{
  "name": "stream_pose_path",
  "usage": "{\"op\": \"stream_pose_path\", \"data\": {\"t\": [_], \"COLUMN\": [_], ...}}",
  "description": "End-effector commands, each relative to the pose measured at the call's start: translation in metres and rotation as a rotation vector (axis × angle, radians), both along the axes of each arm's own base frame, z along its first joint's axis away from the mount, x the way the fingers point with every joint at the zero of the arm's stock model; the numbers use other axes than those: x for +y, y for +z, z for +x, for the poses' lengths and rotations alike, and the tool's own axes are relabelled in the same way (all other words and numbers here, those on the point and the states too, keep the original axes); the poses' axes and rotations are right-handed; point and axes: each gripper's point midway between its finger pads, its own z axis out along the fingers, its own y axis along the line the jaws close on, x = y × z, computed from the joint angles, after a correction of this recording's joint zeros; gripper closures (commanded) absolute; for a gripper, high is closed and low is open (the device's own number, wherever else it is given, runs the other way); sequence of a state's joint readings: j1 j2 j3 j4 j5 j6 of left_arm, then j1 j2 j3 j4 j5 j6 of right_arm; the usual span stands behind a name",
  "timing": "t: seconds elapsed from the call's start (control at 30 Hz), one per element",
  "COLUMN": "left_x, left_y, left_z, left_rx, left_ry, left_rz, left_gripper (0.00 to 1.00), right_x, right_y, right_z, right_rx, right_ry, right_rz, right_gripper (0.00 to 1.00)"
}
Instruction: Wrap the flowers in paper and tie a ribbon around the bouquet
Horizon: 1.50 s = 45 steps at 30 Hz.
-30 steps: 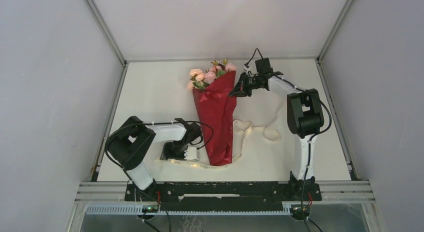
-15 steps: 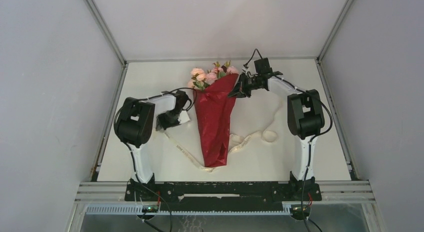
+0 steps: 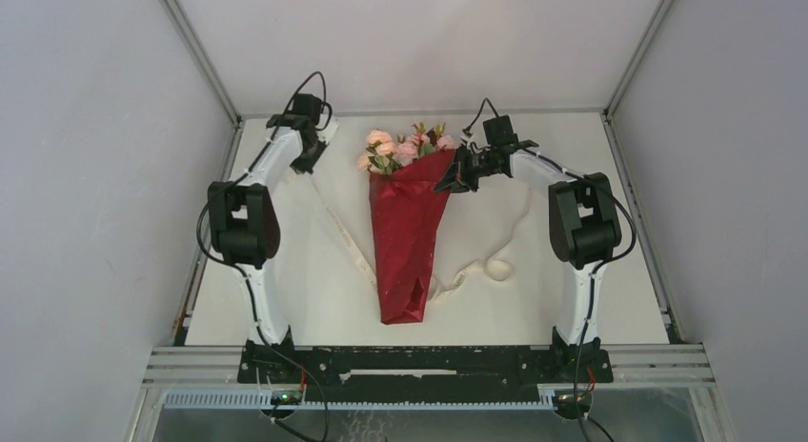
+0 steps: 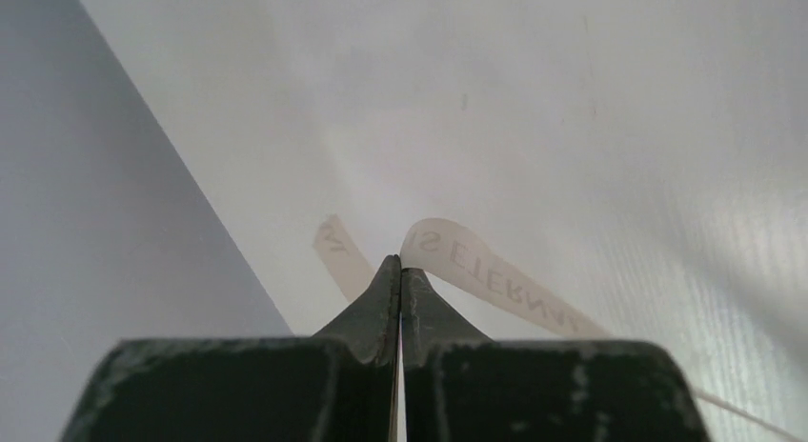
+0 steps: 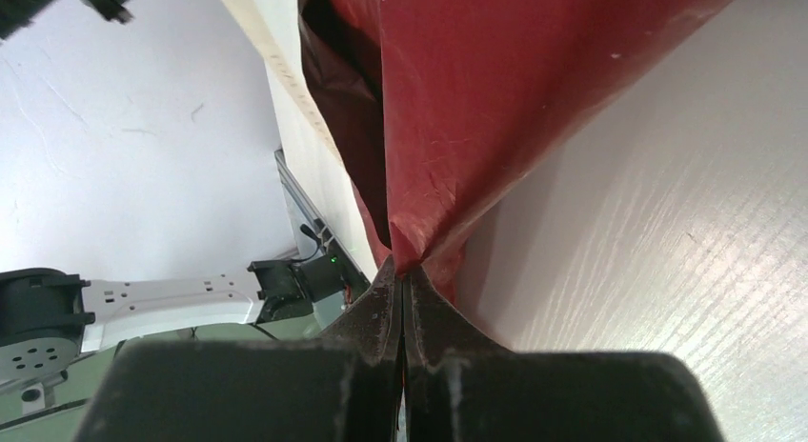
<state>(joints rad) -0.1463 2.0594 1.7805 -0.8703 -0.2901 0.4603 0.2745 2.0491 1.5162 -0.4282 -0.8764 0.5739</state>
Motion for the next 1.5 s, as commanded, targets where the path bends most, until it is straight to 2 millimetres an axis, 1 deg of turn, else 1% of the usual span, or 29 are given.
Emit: {"op": "stream_pose_path", "data": {"t": [0.0,0.13,0.2,0.4,0.47,0.57,0.67,0.7,0.77,0.8,0.83,0.9,1.0,1.03,1.1,1.13,1.17,1.2,1.23,1.33,1.37,1.4,1.43,1.47], "left_x": [-0.008,-0.011,-0.016,-0.024,-0.03,-0.047,-0.073,-0.083,-0.114,-0.13,-0.148,-0.182,-0.23,-0.249,-0.275,-0.287,-0.297,-0.305,-0.31,-0.319,-0.321,-0.322,-0.323,-0.323], "left_y": [0.071,0.119,0.143,0.223,0.245,0.273,0.284,0.283,0.272,0.259,0.244,0.204,0.145,0.128,0.097,0.08,0.067,0.051,0.038,-0.006,-0.019,-0.03,-0.04,-0.05], "left_z": [0.028,0.038,0.039,0.037,0.034,0.019,-0.008,-0.018,-0.038,-0.048,-0.059,-0.078,-0.104,-0.115,-0.131,-0.136,-0.139,-0.142,-0.143,-0.15,-0.153,-0.156,-0.159,-0.162], "left_rx": [-0.275,-0.427,-0.484,-0.647,-0.672,-0.681,-0.63,-0.605,-0.533,-0.482,-0.423,-0.299,-0.146,-0.104,-0.04,-0.008,0.006,0.029,0.044,0.125,0.15,0.171,0.194,0.215], "left_ry": [0.101,0.098,0.089,0.054,0.029,-0.027,-0.106,-0.133,-0.214,-0.248,-0.283,-0.341,-0.441,-0.491,-0.557,-0.587,-0.613,-0.628,-0.637,-0.666,-0.672,-0.676,-0.678,-0.673], "left_rz": [-0.142,-0.193,-0.23,-0.303,-0.341,-0.43,-0.54,-0.569,-0.63,-0.654,-0.679,-0.701,-0.678,-0.666,-0.648,-0.637,-0.629,-0.609,-0.583,-0.491,-0.467,-0.449,-0.435,-0.422], "left_gripper": [1.0,1.0,1.0,1.0,1.0,1.0,1.0,1.0,1.0,1.0,1.0,1.0,1.0,1.0,1.0,1.0,1.0,1.0,1.0,1.0,1.0,1.0,1.0,1.0], "right_x": [0.005,0.007,0.009,0.009,0.008,0.006,0.004,0.004,0.003,0.003,0.002,0.001,-0.004,-0.006,-0.01,-0.011,-0.012,-0.014,-0.015,-0.02,-0.022,-0.024,-0.026,-0.03], "right_y": [0.017,0.005,0.0,-0.01,-0.014,-0.022,-0.035,-0.038,-0.045,-0.048,-0.051,-0.056,-0.067,-0.07,-0.076,-0.077,-0.078,-0.08,-0.08,-0.076,-0.074,-0.071,-0.068,-0.064], "right_z": [-0.01,-0.016,-0.019,-0.023,-0.024,-0.025,-0.025,-0.025,-0.023,-0.022,-0.021,-0.017,-0.014,-0.014,-0.014,-0.015,-0.016,-0.016,-0.017,-0.015,-0.013,-0.013,-0.011,-0.009], "right_rx": [-0.054,-0.036,-0.029,-0.014,-0.01,0.0,0.017,0.021,0.016,0.017,0.016,0.012,0.013,0.015,0.018,0.016,0.013,0.009,0.005,-0.023,-0.037,-0.049,-0.06,-0.074], "right_ry": [0.036,0.048,0.055,0.065,0.067,0.068,0.067,0.067,0.066,0.066,0.063,0.059,0.048,0.046,0.046,0.048,0.049,0.047,0.047,0.041,0.032,0.027,0.018,0.006], "right_rz": [0.019,0.009,0.003,-0.005,-0.01,-0.02,-0.03,-0.034,-0.044,-0.048,-0.05,-0.055,-0.079,-0.085,-0.101,-0.108,-0.118,-0.136,-0.145,-0.184,-0.203,-0.214,-0.229,-0.248], "right_gripper": [1.0,1.0,1.0,1.0,1.0,1.0,1.0,1.0,1.0,1.0,1.0,1.0,1.0,1.0,1.0,0.97,0.92,0.83,0.79,0.58,0.44,0.1,0.02,0.01]}}
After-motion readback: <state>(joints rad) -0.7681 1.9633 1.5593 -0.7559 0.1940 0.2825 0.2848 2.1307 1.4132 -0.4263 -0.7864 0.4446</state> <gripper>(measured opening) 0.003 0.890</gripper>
